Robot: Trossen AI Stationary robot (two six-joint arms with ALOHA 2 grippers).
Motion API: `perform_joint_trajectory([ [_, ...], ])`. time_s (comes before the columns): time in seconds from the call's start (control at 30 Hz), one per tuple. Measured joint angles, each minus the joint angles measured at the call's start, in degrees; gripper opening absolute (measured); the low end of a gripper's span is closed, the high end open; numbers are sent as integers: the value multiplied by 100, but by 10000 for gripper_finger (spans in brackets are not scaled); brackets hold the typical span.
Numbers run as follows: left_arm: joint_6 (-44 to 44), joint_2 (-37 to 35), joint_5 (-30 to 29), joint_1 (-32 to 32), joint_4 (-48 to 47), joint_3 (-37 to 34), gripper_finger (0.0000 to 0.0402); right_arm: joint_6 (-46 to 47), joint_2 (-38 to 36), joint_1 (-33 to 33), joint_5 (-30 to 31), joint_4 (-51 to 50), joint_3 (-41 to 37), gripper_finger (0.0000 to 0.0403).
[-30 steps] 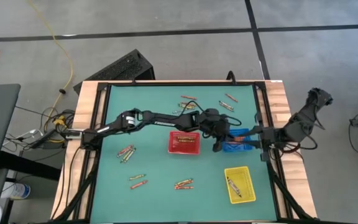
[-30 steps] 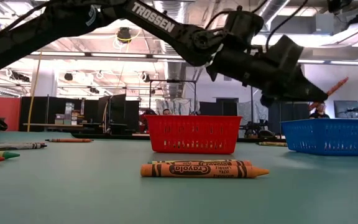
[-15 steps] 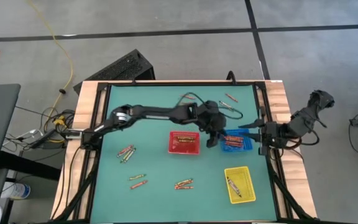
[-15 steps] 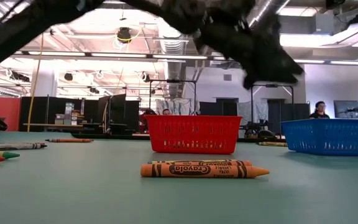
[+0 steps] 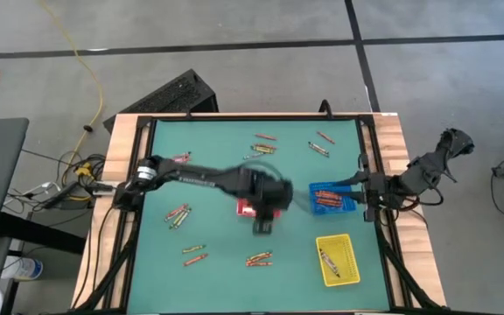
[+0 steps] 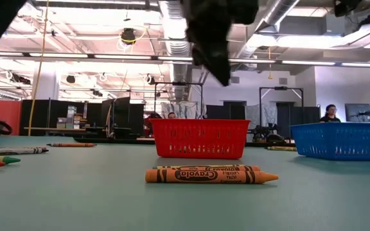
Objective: Sort crayons
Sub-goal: Put the orange crayon into the blue basket
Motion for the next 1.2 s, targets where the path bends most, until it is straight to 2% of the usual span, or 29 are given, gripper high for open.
perform_joint_trajectory([
  [0.07,-230,-234,13,-292,120,-368,99,89,120,-2,-49,-12,-54,97],
  [0.2,-600,-496,-45,-894,1083,-1153,96,101,451,-2,-71,56,-139,97],
  [0.47,-1185,-504,-795,-1652,2874,-2009,96,100,921,-2,-132,279,-162,97],
  [0.67,-1039,-494,-1286,-1884,4282,-2686,96,101,1083,-2,-504,305,-162,97],
  [0.77,-1087,-489,-1319,-1908,4858,-3053,102,100,1099,-2,-667,294,-162,97],
  [1.2,-1094,-489,-1538,-1941,6257,-3812,163,-232,1094,-45,-978,250,-162,97],
])
